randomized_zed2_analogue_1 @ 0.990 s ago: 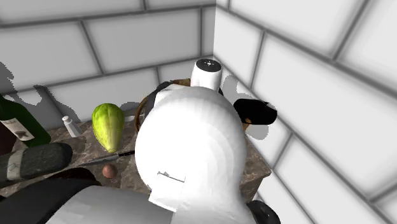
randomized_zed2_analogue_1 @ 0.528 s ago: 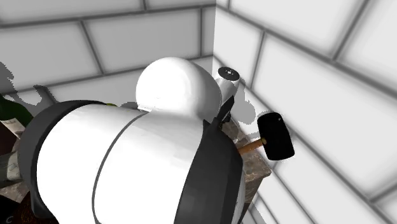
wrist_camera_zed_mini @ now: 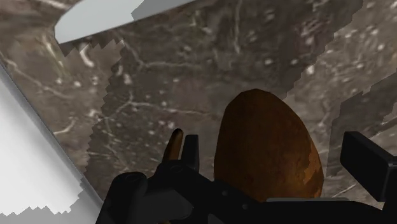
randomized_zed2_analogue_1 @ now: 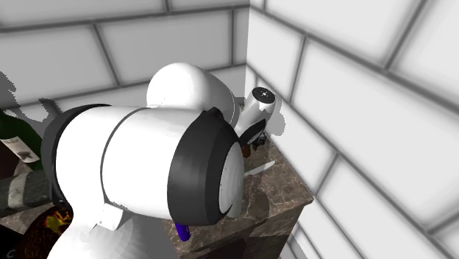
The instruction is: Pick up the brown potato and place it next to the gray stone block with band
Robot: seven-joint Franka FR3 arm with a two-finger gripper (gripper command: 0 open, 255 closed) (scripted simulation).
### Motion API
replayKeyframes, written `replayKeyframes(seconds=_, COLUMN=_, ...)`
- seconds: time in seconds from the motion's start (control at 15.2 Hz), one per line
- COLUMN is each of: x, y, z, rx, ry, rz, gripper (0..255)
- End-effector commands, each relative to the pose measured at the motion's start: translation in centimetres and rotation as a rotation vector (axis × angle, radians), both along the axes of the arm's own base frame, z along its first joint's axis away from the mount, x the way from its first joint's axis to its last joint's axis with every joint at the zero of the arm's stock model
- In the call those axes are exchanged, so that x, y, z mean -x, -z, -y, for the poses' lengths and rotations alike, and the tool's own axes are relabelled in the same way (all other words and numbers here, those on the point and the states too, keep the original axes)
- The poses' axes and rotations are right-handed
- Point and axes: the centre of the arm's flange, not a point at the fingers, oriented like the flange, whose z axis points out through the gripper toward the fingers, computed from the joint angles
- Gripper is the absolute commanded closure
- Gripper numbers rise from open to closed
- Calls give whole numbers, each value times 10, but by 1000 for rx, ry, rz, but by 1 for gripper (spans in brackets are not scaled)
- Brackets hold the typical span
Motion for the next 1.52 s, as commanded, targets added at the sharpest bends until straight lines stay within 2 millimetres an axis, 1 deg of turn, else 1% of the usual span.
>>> replayKeyframes(seconds=0.0, x=-1, y=7, z=0, rx=0, ry=1, rz=1, gripper=0)
replayKeyframes(seconds=0.46, x=-1, y=7, z=0, rx=0, ry=1, rz=1, gripper=0)
replayKeyframes(seconds=0.53, x=-1, y=7, z=0, rx=0, ry=1, rz=1, gripper=255)
replayKeyframes(seconds=1.12, x=-1, y=7, z=0, rx=0, ry=1, rz=1, gripper=255)
replayKeyframes(seconds=1.45, x=-1, y=-20, z=0, rx=0, ry=1, rz=1, gripper=255)
